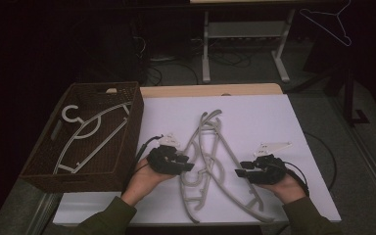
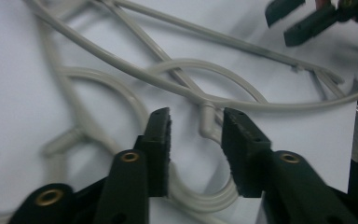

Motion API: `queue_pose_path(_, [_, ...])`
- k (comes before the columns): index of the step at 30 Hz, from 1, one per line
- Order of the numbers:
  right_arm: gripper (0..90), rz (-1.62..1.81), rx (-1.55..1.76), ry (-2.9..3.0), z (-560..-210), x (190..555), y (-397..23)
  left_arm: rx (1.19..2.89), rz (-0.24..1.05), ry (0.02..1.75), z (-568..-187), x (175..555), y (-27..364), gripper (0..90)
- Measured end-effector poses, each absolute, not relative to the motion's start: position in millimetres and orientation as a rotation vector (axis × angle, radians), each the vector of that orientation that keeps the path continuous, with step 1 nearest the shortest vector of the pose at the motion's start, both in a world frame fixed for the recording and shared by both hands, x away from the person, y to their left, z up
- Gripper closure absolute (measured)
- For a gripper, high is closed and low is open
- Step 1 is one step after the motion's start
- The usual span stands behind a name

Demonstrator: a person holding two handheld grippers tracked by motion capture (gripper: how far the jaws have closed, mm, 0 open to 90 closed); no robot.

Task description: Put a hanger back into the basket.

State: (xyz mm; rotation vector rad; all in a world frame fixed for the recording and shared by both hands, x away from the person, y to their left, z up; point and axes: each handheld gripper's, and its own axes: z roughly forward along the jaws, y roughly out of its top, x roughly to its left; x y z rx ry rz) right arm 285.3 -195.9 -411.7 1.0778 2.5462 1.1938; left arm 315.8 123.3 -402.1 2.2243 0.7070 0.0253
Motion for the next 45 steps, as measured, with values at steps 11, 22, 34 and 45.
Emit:
queue_pose_path(11, [58.4, 1.195, 1.087, 2.543, -412.6, 286.2, -197.2, 2.346, 0.041, 0.676, -430.8, 317.6, 84.9, 50.3])
queue_pose_path(22, [58.4, 1.215, 1.068, 2.531, -412.3, 287.0, -200.1, 2.377, 0.039, 0.682, -434.1, 325.2, 72.4, 68.1])
queue_pose_path(34, [58.5, 1.201, 1.067, 2.538, -413.3, 286.9, -198.4, 2.367, -0.027, 0.666, -422.5, 334.6, 90.4, 78.7])
queue_pose_path(45, [58.8, 1.185, 1.073, 2.562, -414.6, 287.1, -196.2, 2.348, 0.061, 0.786, -414.1, 362.4, 135.6, 78.6])
